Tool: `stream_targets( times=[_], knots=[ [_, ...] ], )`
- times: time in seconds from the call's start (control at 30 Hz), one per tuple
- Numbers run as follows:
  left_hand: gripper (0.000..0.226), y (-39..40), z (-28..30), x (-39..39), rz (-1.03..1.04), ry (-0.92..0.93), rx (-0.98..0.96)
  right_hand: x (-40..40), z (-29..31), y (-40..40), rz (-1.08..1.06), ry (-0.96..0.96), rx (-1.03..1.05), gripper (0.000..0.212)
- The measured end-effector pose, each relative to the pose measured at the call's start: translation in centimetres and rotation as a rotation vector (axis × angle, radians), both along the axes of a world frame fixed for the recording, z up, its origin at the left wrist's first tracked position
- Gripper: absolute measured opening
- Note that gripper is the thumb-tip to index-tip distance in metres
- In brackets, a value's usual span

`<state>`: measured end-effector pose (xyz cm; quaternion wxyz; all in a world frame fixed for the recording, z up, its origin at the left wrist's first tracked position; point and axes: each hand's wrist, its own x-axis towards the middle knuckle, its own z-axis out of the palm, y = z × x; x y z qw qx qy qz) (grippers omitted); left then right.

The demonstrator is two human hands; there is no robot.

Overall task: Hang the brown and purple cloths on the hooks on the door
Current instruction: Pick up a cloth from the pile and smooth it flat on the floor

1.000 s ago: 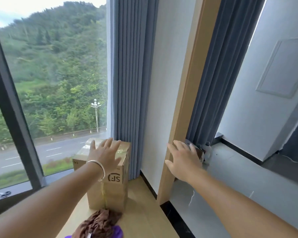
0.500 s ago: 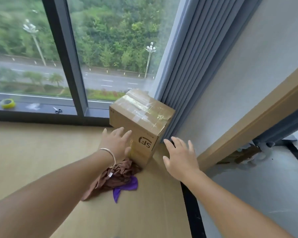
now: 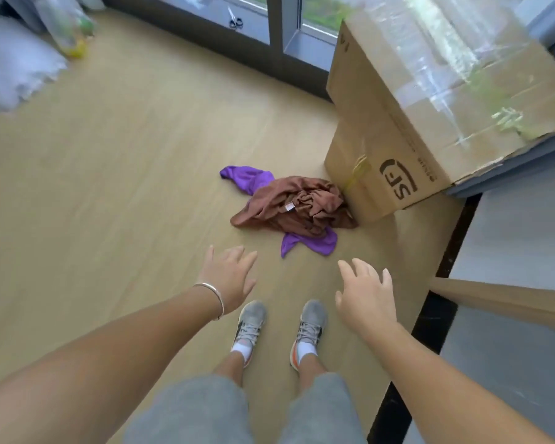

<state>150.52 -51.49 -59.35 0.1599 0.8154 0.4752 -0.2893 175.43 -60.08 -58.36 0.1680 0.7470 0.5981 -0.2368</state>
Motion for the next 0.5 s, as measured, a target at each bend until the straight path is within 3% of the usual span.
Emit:
stream_targets(
  times=[0.23, 0.5],
  knots=[
    [0.059, -3.7, -10.0, 0.3, 0.003, 0.031, -0.16, 2.5, -10.9, 0.8, 0.151, 0.006, -0.164, 0.062],
    [0.067, -2.8, -27.3, 1.9, 0.104, 0.015, -0.237, 1.3, -27.6, 2.3, 0.185, 0.03, -0.272, 0.06]
  ],
)
